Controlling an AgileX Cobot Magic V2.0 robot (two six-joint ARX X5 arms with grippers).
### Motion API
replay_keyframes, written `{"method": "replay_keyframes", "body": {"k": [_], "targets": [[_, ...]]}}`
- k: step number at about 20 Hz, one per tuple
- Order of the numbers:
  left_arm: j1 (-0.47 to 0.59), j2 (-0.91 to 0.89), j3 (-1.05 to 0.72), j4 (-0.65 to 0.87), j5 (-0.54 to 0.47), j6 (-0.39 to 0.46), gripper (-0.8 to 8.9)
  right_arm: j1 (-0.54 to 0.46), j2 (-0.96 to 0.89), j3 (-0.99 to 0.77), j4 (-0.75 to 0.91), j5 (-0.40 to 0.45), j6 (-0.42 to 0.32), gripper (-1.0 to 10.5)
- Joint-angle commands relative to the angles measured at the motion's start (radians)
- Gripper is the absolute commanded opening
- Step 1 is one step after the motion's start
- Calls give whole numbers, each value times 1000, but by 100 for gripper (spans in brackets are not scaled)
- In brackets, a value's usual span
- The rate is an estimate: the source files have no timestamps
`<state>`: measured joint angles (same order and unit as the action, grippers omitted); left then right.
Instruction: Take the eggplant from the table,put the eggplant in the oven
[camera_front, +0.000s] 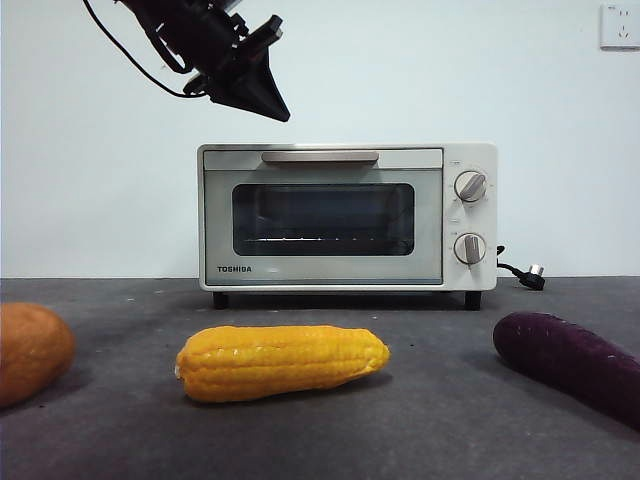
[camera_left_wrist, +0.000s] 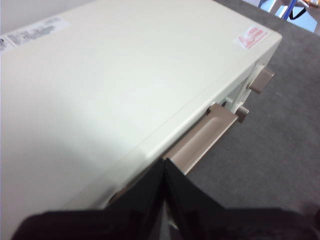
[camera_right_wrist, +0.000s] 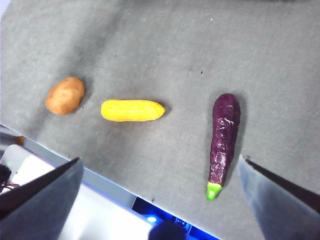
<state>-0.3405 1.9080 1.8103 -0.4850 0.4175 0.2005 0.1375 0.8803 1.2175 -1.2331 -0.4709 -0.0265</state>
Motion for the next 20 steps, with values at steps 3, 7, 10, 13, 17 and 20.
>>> {"method": "replay_keyframes", "body": {"k": [3, 7, 10, 13, 17, 20], "targets": [[-22, 36, 0, 8, -29, 58, -6, 2, 27, 6, 9, 9, -9, 567], [-33, 58, 0, 9, -84, 100, -6, 2, 41, 6, 6, 8, -9, 567], [-34, 68, 0, 23, -105, 122, -6, 2, 41, 6, 5, 8, -9, 567], [-34, 73, 0, 42, -105, 122, -6, 2, 41, 6, 5, 7, -8, 567], [-34, 75, 0, 64, -105, 126, -6, 2, 41, 6, 5, 7, -8, 566], [-34, 89, 0, 64, -105, 126, -6, 2, 41, 6, 5, 7, -8, 567]]}}
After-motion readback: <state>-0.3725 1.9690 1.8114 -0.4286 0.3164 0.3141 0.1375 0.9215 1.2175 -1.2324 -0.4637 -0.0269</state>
